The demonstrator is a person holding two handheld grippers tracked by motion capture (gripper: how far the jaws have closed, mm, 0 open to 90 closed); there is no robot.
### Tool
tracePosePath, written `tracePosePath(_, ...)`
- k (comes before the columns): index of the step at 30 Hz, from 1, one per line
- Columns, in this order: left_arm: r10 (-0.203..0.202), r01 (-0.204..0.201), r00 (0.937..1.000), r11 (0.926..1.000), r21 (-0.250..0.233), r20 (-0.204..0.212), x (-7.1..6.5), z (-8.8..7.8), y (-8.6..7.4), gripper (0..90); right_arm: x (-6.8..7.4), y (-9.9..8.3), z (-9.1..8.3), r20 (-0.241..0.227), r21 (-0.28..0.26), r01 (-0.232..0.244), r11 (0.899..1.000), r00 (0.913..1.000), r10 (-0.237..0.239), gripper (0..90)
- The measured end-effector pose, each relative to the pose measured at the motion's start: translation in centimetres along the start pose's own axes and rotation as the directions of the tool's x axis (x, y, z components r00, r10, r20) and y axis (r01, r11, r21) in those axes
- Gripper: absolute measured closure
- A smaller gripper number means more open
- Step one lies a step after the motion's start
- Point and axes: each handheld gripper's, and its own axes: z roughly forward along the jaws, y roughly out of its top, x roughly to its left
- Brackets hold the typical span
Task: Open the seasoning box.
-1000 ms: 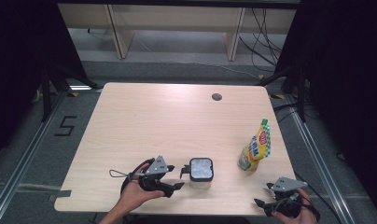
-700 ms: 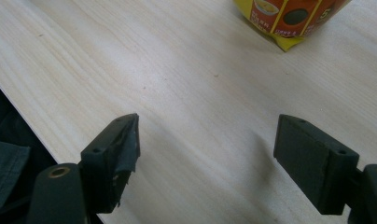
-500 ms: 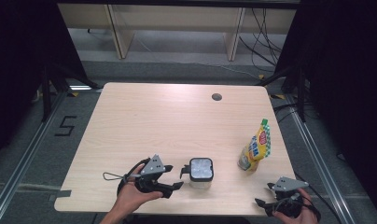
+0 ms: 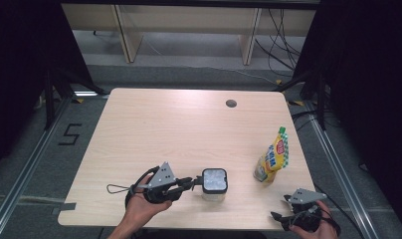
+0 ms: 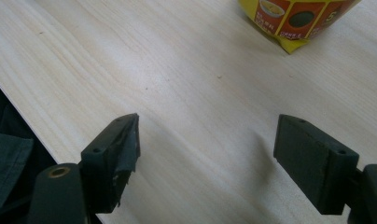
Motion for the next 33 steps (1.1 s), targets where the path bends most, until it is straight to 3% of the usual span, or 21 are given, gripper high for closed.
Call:
tracePosePath(6, 0.007, -0.007, 1.0000, 1.0000, -0.005, 0.005, 0.3, 1.5, 1.2, 87.9, 0.1, 0.1, 0.0, -0.001, 0.001, 0.000, 1.000, 1.0000, 0.000, 23.7)
tracePosePath(15, -0.001, 0.001, 0.9999, 0.9996, 0.029, -0.011, 1.1, 3.0, 0.9, 88.4, 0.0, 0.0, 0.1, -0.005, 0.006, -0.007, 1.000, 1.0000, 0.007, 23.7)
tracePosePath(17, -0.021, 0.021, 0.9997, 0.9996, 0.020, -0.010, 1.2, 3.0, 0.8, 88.7, 0.1, 0.0, 0.1, -0.007, 0.002, -0.009, 1.000, 0.9999, 0.009, 23.7)
tracePosePath(29, -0.005, 0.006, 0.9998, 0.9997, 0.022, -0.017, 1.1, 2.9, 0.8, 88.4, 0.1, 0.1, 0.0, -0.008, 0.001, -0.003, 1.000, 1.0000, 0.003, 24.0)
tracePosePath(32, -0.022, 0.022, 0.9996, 0.9994, 0.028, -0.020, 1.0, 2.9, 0.8, 88.4, 0.2, 0.1, 0.1, -0.010, 0.001, -0.006, 1.000, 0.9999, 0.006, 24.7)
tracePosePath(33, -0.006, 0.007, 0.9998, 0.9997, 0.025, -0.019, 1.1, 2.9, 0.8, 88.4, 0.2, 0.0, 0.1, -0.009, 0.001, 0.001, 1.000, 1.0000, -0.001, 25.0)
